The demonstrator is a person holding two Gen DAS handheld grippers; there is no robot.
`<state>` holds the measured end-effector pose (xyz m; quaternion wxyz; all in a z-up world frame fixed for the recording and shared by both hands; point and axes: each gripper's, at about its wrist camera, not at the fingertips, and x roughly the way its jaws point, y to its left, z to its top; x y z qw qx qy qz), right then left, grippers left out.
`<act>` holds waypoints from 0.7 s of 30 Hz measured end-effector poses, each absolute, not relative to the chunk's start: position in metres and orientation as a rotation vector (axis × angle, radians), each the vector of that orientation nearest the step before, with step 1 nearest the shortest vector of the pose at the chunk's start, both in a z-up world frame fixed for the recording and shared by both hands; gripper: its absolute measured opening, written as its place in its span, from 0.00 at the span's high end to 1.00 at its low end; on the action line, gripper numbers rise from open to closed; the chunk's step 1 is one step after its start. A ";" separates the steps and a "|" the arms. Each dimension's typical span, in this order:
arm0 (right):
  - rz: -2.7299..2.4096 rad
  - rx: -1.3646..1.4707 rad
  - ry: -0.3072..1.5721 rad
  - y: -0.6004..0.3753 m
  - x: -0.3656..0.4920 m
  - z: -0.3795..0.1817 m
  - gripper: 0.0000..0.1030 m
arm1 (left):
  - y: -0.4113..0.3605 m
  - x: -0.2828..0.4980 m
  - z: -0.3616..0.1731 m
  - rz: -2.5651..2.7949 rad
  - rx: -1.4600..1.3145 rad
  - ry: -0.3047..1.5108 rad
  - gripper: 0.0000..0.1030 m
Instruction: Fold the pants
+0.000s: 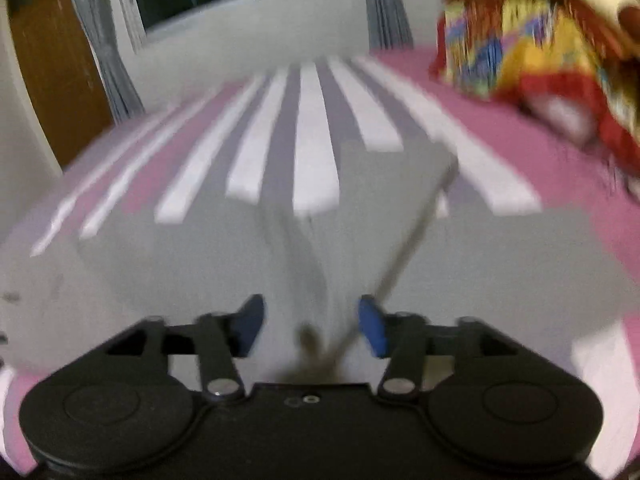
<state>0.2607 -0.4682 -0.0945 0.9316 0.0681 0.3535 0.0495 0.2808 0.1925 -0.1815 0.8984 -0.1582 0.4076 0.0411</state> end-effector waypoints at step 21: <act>0.018 -0.029 0.731 -0.509 0.257 -0.090 0.64 | 0.192 0.278 -0.183 0.079 -0.324 0.838 0.00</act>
